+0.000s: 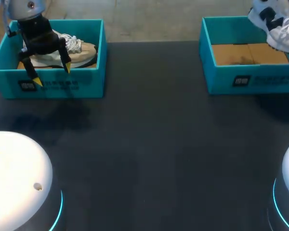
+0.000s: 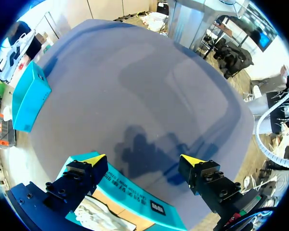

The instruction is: Take the shoe out of the shoebox, open the shoe tongue, remove and reinsert the insole, then place the shoe into the shoebox

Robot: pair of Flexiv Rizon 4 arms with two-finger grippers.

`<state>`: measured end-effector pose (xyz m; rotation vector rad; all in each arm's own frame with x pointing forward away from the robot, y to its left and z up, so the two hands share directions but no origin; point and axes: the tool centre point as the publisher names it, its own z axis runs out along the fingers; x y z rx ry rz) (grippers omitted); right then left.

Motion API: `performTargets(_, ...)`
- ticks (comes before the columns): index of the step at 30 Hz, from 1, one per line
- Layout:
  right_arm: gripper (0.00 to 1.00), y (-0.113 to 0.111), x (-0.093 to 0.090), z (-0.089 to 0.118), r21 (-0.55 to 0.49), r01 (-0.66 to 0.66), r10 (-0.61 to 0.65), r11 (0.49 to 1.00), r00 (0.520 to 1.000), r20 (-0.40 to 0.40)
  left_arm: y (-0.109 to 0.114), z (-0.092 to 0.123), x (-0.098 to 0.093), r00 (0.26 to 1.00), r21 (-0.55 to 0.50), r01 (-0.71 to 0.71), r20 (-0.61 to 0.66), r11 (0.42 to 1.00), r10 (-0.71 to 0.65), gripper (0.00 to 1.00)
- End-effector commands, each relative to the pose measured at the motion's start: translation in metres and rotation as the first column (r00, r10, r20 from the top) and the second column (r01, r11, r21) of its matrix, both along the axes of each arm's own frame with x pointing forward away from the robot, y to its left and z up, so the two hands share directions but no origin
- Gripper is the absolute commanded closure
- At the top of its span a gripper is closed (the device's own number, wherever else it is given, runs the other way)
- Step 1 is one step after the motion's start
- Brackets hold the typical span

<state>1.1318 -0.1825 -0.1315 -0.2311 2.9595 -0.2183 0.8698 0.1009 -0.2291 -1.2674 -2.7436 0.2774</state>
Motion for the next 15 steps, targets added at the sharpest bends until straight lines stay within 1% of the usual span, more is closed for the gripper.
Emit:
performTargets(1, 1.0, -0.01, 0.007, -0.005, 0.023, 0.031, -0.03, 0.999, 0.999, -0.009, 0.0, 0.0, 0.0, 1.0, 0.003, 0.0, 0.001, 1.0, 0.0, 0.0)
performTargets(3, 1.0, -0.017, 0.005, -0.009, 0.039, 0.074, -0.074, 0.997, 0.997, 0.001, 0.0, 0.0, 0.0, 1.0, 0.003, 0.0, 0.001, 1.0, 0.0, 0.0)
performTargets(5, 1.0, -0.025, 0.001, -0.012, 0.053, 0.168, -0.169, 0.984, 0.985, 0.016, 0.0, 0.0, 0.0, 1.0, 0.003, 0.0, 0.001, 1.0, 0.0, 0.0)
performTargets(6, 1.0, -0.031, -0.002, -0.015, 0.066, 0.226, -0.228, 0.972, 0.973, 0.022, 0.0, 0.0, 0.0, 1.0, 0.003, 0.0, 0.001, 1.0, 0.0, 0.0)
performTargets(8, 1.0, -0.042, -0.01, -0.018, 0.087, 0.351, -0.354, 0.932, 0.935, 0.028, 0.0, 0.0, 0.0, 1.0, 0.003, 0.0, 0.001, 1.0, 0.0, 0.0)
performTargets(9, 1.0, -0.048, -0.015, -0.019, 0.087, 0.405, -0.409, 0.91, 0.911, 0.04, 0.0, 0.0, 0.0, 1.0, 0.003, 0.0, 0.001, 1.0, 0.0, 0.0)
performTargets(10, 1.0, -0.053, -0.02, -0.019, 0.075, 0.473, -0.476, 0.878, 0.878, 0.041, 0.0, 0.0, 0.0, 1.0, 0.003, 0.0, 0.001, 1.0, 0.0, 0.0)
performTargets(12, 1.0, -0.06, -0.03, -0.018, 0.108, 0.553, -0.561, 0.826, 0.825, 0.068, 0.0, 0.0, 0.0, 1.0, 0.003, 0.0, 0.001, 1.0, 0.0, 0.0)
performTargets(13, 1.0, -0.063, -0.035, -0.018, 0.094, 0.61, -0.617, 0.786, 0.784, 0.068, 0.0, 0.0, 0.0, 1.0, 0.003, 0.0, 0.001, 1.0, 0.0, 0.0)
performTargets(15, 1.0, -0.07, -0.043, -0.019, 0.129, 0.683, -0.693, 0.719, 0.716, 0.077, 0.0, 0.0, 0.0, 1.0, 0.003, 0.0, 0.001, 1.0, 0.0, 0.0)
